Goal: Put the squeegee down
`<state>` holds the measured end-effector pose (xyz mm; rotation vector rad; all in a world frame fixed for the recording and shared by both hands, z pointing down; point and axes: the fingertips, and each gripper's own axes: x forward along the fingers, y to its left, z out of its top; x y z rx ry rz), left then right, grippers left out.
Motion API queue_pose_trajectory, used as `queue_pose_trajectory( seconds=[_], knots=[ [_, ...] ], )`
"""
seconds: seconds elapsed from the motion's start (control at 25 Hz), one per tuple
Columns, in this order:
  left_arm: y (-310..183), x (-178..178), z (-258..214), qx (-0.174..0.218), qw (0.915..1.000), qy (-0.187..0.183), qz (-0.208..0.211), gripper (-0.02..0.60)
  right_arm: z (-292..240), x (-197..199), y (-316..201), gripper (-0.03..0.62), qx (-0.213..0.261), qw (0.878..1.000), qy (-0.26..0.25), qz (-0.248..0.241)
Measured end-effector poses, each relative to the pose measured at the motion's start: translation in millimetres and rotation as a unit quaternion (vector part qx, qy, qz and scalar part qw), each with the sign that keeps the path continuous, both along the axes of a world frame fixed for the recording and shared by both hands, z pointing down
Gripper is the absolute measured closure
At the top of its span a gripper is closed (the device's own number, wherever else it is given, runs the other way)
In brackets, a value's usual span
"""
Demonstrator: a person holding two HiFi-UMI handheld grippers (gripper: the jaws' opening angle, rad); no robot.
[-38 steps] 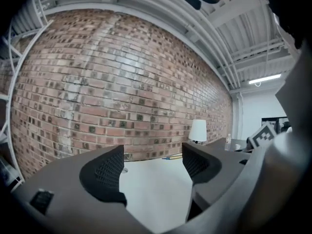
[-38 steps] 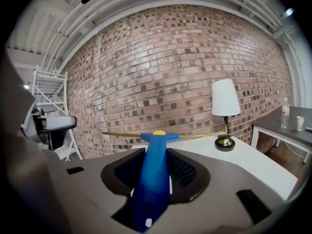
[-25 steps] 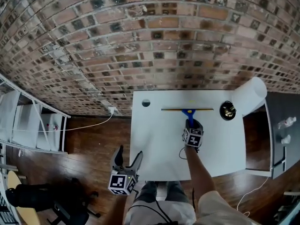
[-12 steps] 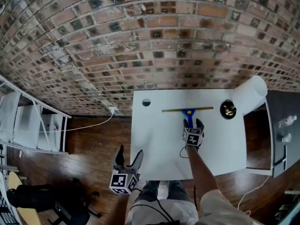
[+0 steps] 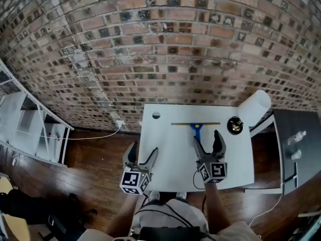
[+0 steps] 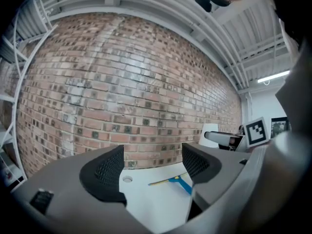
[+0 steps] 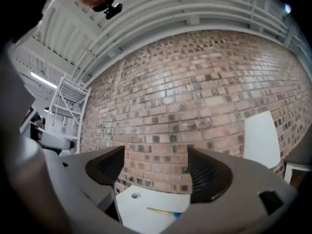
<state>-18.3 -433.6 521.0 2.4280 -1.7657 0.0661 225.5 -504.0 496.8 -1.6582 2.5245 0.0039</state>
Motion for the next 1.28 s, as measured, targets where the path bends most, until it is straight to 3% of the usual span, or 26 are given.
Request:
queue_pose_trajectory(
  seconds=[0.16, 0.28, 0.4, 0.56, 1.28],
  knots=[
    [10, 12, -22, 0.038, 0.9986, -0.029, 0.022, 0.228, -26, -6, 40, 0.160, -0.013, 0.999, -0.030, -0.038],
    [17, 23, -36, 0.059, 0.9969, -0.040, 0.034, 0.229, -26, -9, 63, 0.174, -0.017, 0.997, -0.014, -0.071],
    [20, 31, -43, 0.063, 0.9966, -0.036, 0.039, 0.229, -26, -1, 77, 0.177, -0.004, 0.998, 0.014, -0.054],
    [21, 34, -40, 0.066, 0.9962, -0.041, 0.038, 0.229, -29, 13, 78, 0.181, -0.007, 1.000, -0.005, -0.014],
    [31, 48, -33, 0.058, 0.9967, -0.043, 0.035, 0.229, -28, 18, 84, 0.187, -0.019, 1.000, 0.003, -0.020]
  ],
)
